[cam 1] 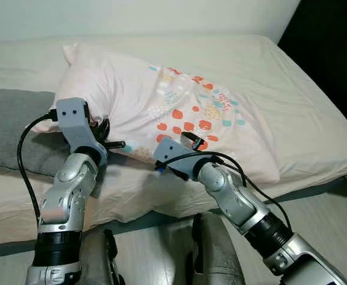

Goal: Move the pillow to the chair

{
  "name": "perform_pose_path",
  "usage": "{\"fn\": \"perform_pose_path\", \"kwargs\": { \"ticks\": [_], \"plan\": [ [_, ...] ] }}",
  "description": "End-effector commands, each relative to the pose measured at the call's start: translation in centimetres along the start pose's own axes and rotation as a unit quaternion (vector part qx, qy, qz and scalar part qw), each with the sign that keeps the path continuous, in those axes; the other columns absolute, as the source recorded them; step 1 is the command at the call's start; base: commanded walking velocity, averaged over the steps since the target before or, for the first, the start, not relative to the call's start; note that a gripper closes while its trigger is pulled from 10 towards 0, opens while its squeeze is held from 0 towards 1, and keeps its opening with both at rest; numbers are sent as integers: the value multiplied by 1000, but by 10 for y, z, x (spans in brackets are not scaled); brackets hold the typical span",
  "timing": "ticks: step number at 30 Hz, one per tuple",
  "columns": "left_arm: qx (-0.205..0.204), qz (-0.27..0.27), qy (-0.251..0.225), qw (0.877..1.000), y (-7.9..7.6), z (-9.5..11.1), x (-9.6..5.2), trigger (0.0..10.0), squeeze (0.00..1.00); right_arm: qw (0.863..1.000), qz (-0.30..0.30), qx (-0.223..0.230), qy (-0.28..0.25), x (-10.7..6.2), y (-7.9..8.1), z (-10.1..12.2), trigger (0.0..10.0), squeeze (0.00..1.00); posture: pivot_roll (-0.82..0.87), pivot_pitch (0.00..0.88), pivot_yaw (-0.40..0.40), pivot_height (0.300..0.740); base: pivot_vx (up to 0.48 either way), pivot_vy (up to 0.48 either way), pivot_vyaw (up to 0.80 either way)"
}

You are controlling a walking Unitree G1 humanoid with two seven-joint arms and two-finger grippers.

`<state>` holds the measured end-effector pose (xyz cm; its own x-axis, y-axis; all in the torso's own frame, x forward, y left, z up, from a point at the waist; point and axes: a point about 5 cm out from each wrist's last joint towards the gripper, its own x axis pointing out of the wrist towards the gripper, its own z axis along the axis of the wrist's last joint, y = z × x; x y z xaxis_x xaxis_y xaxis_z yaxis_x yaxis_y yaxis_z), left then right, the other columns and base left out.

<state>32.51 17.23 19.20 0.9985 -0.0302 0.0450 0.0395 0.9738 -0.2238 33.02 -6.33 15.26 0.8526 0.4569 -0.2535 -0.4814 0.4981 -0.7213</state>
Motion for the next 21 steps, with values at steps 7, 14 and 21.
{"fn": "perform_pose_path", "kwargs": {
  "ticks": [7,14,21],
  "plan": [
    [4,-6,15,1000,-3,-7,-2,0,0,997,3,-4,77,2,18,-37,10000,0,-37,200,-65,574,0,0,0],
    [2,-8,15,1000,-5,-8,-2,0,0,994,-19,-25,105,6,13,-52,10000,0,-33,193,-66,574,0,0,0],
    [-6,-7,13,1000,-5,-8,-2,0,0,987,-99,-68,111,10,-12,-57,10000,0,-39,191,-65,574,0,0,0]
  ]
}}
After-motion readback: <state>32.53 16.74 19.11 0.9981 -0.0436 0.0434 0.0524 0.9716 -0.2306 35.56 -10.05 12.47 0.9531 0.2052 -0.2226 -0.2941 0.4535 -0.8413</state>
